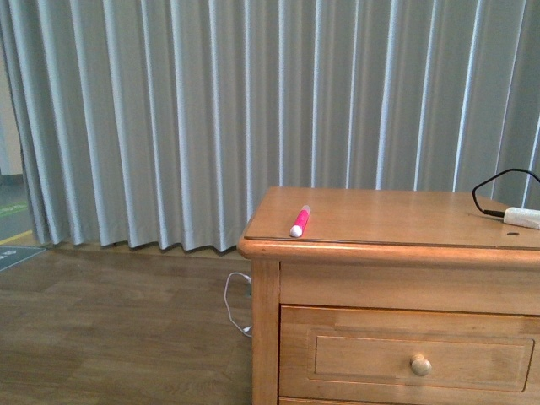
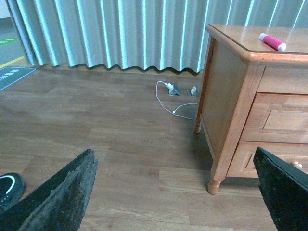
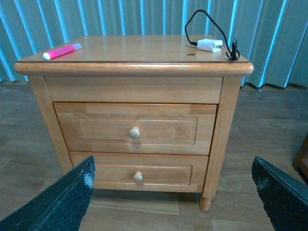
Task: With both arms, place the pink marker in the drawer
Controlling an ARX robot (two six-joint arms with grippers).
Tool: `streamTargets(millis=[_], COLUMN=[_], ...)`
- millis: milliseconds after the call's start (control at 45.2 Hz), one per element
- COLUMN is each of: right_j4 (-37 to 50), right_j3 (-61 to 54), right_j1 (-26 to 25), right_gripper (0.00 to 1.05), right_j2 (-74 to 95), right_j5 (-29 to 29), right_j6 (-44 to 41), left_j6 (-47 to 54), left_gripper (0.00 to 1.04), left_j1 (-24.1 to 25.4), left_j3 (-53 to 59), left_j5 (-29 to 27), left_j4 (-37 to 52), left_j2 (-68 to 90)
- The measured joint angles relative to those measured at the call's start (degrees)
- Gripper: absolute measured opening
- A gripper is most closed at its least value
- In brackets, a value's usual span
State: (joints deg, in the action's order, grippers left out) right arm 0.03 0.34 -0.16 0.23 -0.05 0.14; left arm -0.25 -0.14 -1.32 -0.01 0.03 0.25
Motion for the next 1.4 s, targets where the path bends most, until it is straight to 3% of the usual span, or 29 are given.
streamTargets(millis=[731, 819, 864, 1041, 1196, 1395], right_j4=[-0.11, -12.04, -13.22, 5.66, 22.82, 29.55], right_j3=[0.0, 5.14, 6.34, 10.75, 18.97, 30.53], right_j1=[0.02, 2.64, 4.02, 7.26, 12.0, 16.17], right_gripper=[0.96, 0.96, 0.96, 0.96, 0.96, 0.96], right_j2=[0.09, 7.67, 13.2, 37.86, 63.89, 86.33], right_j5=[0.04, 2.36, 2.99, 4.72, 10.91, 14.29], right_j6=[0.11, 3.74, 4.44, 5.38, 6.21, 8.28], left_j6=[0.0, 0.0, 0.02, 0.0, 0.0, 0.0], left_gripper=[0.98, 0.98, 0.98, 0.98, 0.98, 0.98], left_j1=[0.0, 0.0, -0.02, 0.0, 0.0, 0.0], left_j3=[0.0, 0.0, 0.0, 0.0, 0.0, 0.0], left_j5=[0.0, 0.0, 0.02, 0.0, 0.02, 0.0], left_j4=[0.0, 0.0, 0.0, 0.0, 0.0, 0.0], left_j2=[0.0, 0.0, 0.0, 0.0, 0.0, 0.0])
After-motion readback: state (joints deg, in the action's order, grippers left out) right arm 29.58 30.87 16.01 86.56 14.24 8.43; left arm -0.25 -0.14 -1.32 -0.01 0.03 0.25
